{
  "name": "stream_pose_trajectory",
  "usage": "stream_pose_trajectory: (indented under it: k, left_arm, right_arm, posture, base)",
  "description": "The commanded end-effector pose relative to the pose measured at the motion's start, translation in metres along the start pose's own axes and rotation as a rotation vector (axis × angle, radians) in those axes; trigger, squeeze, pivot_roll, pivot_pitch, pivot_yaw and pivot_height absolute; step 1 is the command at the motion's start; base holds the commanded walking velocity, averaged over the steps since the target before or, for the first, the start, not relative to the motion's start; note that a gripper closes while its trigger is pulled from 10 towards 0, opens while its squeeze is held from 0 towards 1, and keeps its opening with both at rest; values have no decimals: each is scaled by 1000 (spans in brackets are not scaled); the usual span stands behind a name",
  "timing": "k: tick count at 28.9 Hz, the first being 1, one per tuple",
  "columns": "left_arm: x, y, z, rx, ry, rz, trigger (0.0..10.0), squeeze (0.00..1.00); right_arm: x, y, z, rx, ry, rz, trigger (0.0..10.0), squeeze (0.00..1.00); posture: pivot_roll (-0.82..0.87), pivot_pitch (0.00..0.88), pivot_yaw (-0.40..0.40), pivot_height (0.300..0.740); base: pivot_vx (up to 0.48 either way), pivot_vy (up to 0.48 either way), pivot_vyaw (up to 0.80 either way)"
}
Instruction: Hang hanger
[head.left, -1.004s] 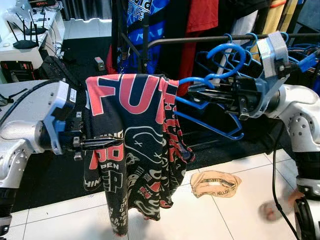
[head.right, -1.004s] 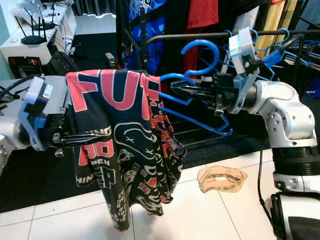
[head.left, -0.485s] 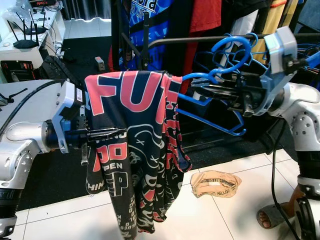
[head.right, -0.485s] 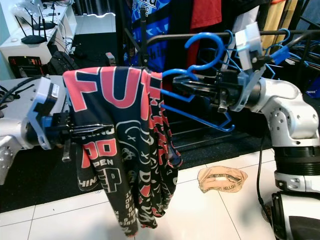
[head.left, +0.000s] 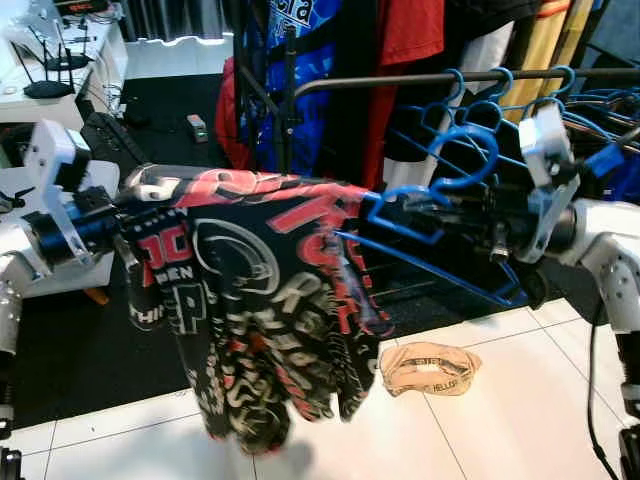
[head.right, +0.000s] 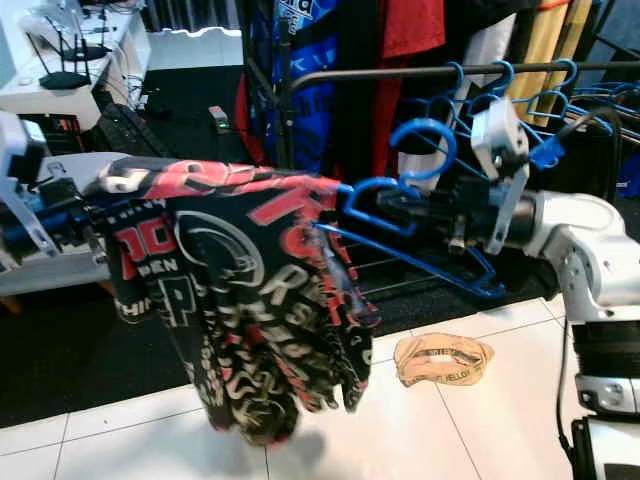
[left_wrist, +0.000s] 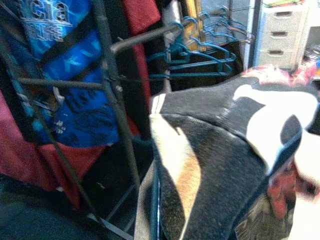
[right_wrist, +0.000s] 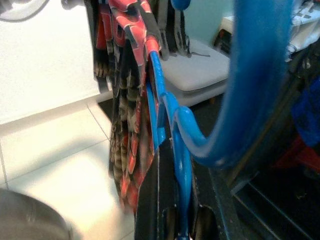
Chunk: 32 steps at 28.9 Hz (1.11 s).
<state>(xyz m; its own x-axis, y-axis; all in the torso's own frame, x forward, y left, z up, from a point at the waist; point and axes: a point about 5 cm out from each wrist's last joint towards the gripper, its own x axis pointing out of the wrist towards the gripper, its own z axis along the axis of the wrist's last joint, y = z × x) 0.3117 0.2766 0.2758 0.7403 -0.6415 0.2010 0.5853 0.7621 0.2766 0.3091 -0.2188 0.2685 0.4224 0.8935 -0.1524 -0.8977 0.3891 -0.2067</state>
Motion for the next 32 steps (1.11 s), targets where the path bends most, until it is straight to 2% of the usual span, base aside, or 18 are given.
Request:
stream_pose_trajectory:
  k: [1, 12, 13, 15, 16, 17, 19, 21, 22, 24, 25, 26, 27, 28, 29, 30, 31, 32]
  left_arm:
    - [-3, 13, 12, 22, -55, 97, 0, 0]
    - [-1, 30, 9, -74, -141, 276, 0, 0]
    - [2, 30, 0, -111, -131, 302, 0, 0]
    - [2, 30, 0, -111, -131, 302, 0, 0]
    - [6, 24, -12, -127, -96, 306, 0, 0]
    - [6, 24, -12, -127, -96, 306, 0, 0]
    - [17, 11, -36, -191, -55, 340, 0, 0]
    - [17, 11, -36, -191, -55, 340, 0, 0]
    - [25, -1, -55, -208, 22, 374, 4667, 0]
    - [25, -1, -55, -208, 22, 374, 4667, 0]
    - [32, -16, -79, -214, 131, 396, 10000, 0]
    - [32, -16, -79, -214, 131, 396, 10000, 0]
    - [35, -41, -116, -220, 299, 437, 10000, 0]
    - [35, -41, -116, -220, 299, 437, 10000, 0]
    - [34, -66, -148, -210, 441, 463, 10000, 0]
    - [34, -66, -148, -210, 441, 463, 10000, 0]
    - [30, -94, -176, -242, 554, 488, 10000, 0]
    - [30, -94, -176, -242, 554, 488, 10000, 0]
  right_arm:
    - [-3, 1, -21, 18, 111, -23, 0, 0]
    - [-13, 1, -55, 102, 221, -112, 0, 0]
    - [-16, 0, -68, 128, 254, -162, 1098, 0]
    - [-16, 0, -68, 128, 254, -162, 1098, 0]
    - [-17, 0, -81, 169, 272, -204, 10000, 0]
    - [-17, 0, -81, 169, 272, -204, 10000, 0]
    - [-14, 5, -104, 240, 252, -273, 10000, 0]
    - [-14, 5, -104, 240, 252, -273, 10000, 0]
    - [-10, 8, -120, 281, 251, -335, 10000, 0]
    - [-10, 8, -120, 281, 251, -335, 10000, 0]
    - [-5, 11, -139, 342, 249, -414, 10000, 0]
    - [-5, 11, -139, 342, 249, -414, 10000, 0]
    - [-3, 19, -170, 431, 279, -539, 10000, 0]
    - [-3, 19, -170, 431, 279, -539, 10000, 0]
    - [-2, 32, -198, 508, 328, -641, 10000, 0]
    - [-2, 32, -198, 508, 328, -641, 10000, 0]
    - [-3, 49, -223, 581, 375, -725, 10000, 0]
    - [-3, 49, -223, 581, 375, -725, 10000, 0]
  posture:
    - [19, 35, -16, 740]
    - [15, 38, -9, 740]
    - [17, 38, -9, 740]
    - [17, 38, -9, 740]
    - [17, 39, -11, 740]
    - [17, 39, -11, 740]
    - [17, 43, -10, 740]
    - [17, 43, -10, 740]
    - [16, 44, -9, 740]
    - [16, 44, -9, 740]
    - [13, 43, -9, 740]
    - [13, 43, -9, 740]
    - [16, 35, -6, 740]
    - [16, 35, -6, 740]
    - [22, 29, -12, 740]
    - [22, 29, -12, 740]
    - [20, 22, -13, 740]
    - [20, 22, -13, 740]
  base:
    - [0, 0, 0]
    - [0, 0, 0]
    - [0, 0, 0]
    - [0, 0, 0]
    - [0, 0, 0]
    - [0, 0, 0]
    - [0, 0, 0]
    - [0, 0, 0]
    - [0, 0, 0]
    - [0, 0, 0]
    - [0, 0, 0]
    - [0, 0, 0]
    - [0, 0, 725]
    - [0, 0, 725]
    - [0, 0, 725]
    - [0, 0, 725]
    - [0, 0, 725]
    - [0, 0, 725]
